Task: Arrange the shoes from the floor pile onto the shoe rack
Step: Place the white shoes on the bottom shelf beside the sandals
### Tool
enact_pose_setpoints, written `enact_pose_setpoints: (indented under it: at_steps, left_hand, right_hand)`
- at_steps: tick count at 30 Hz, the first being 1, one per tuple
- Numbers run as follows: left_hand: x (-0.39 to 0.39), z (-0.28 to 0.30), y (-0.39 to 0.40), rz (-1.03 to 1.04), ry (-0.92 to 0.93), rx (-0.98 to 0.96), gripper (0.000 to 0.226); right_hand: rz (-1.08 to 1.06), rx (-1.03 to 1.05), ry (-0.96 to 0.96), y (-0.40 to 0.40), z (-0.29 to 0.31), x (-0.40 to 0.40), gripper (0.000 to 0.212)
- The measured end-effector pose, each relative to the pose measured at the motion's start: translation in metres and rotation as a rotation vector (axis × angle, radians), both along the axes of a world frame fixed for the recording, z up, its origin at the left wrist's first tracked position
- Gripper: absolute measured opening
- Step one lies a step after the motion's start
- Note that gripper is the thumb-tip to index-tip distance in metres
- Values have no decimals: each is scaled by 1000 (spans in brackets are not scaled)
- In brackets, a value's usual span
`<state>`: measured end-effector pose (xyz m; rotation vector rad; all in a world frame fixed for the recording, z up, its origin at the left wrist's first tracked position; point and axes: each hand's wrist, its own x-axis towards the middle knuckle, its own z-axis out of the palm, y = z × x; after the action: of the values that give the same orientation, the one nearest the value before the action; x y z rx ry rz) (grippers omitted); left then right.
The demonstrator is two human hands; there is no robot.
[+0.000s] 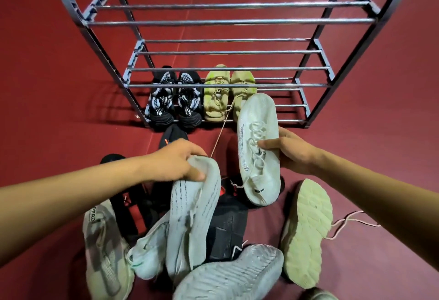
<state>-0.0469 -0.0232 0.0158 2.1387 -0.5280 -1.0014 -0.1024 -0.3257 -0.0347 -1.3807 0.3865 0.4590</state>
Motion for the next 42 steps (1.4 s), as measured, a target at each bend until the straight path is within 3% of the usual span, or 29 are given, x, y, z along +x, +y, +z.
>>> enact_pose_setpoints:
  at_steps: [5,12,19,25,29,32,34,36,38,40,42]
  left_hand:
    - [11,-4,8,346,65,-148,25]
    - [29,-19,7,627,-11,-221,13]
    - [29,-39,14,799,86,-313,45]
    - [14,-74,40,659,111,34,98]
    - [1,-78,45,614,-230,396,81]
    - [10,-74,47,552,-362,502,68]
    - [11,-69,43,558,-438,451,50]
    - [2,-57,33,557,-520,212,24]
    - [-16,-39,22,407,-394,-34,13]
    - [-34,-23,14,90,-143,-115,38]
    - [-48,-16,7,-288,-160,117,67]
  right_hand:
    - [45,58,-2,15,3,4,39]
    - [67,114,-32,35,11,7,42]
    - [99,105,-56,45,12,11,44]
    - [86,88,-53,42,6,14,50]
    - [77,66,-53,37,7,15,37]
    - [55,33,-43,36,8,14,32]
    - [47,15,-34,34,7,13,33]
    - [40,3,-17,32,5,13,34]
    - [30,-12,6,30,4,13,32]
    - [17,-12,32,29,2,12,32]
    - [7,-6,49,28,2,12,32]
